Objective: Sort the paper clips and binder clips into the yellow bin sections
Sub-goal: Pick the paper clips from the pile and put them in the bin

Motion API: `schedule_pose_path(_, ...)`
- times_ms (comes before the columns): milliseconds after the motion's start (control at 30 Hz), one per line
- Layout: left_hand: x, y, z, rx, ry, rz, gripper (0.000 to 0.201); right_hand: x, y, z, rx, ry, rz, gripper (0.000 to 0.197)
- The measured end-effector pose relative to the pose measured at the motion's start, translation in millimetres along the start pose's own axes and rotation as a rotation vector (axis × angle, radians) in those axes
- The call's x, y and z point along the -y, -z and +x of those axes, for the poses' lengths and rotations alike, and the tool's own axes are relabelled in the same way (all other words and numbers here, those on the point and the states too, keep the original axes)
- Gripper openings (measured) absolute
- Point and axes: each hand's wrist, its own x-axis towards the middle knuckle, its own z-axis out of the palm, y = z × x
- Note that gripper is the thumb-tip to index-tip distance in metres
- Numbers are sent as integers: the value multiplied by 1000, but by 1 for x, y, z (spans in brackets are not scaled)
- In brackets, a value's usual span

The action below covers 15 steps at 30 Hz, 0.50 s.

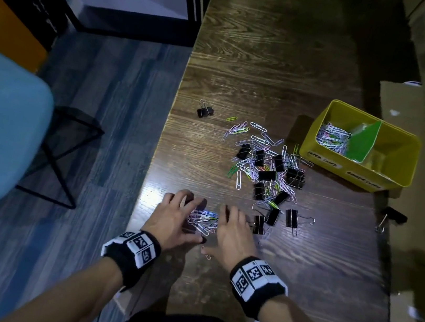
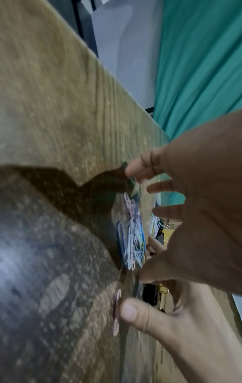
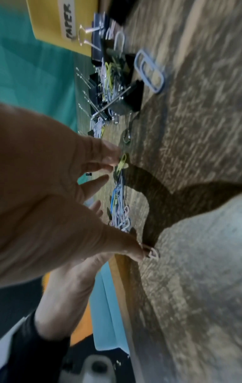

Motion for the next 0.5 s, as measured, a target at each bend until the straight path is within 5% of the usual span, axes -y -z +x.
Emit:
schedule_pose_path(100,-12,-2,0,83,60,57,78,3,-1,-2,18,-63,14,108)
schedule_pose_path(333,-29,-14,-5,74,-32,-84,40,5,10,-3,87,15,139,40)
schedule_pose_path(500,-22,-6,-4,-13,-107,-173,26,2,6,-6,104,73,103,27)
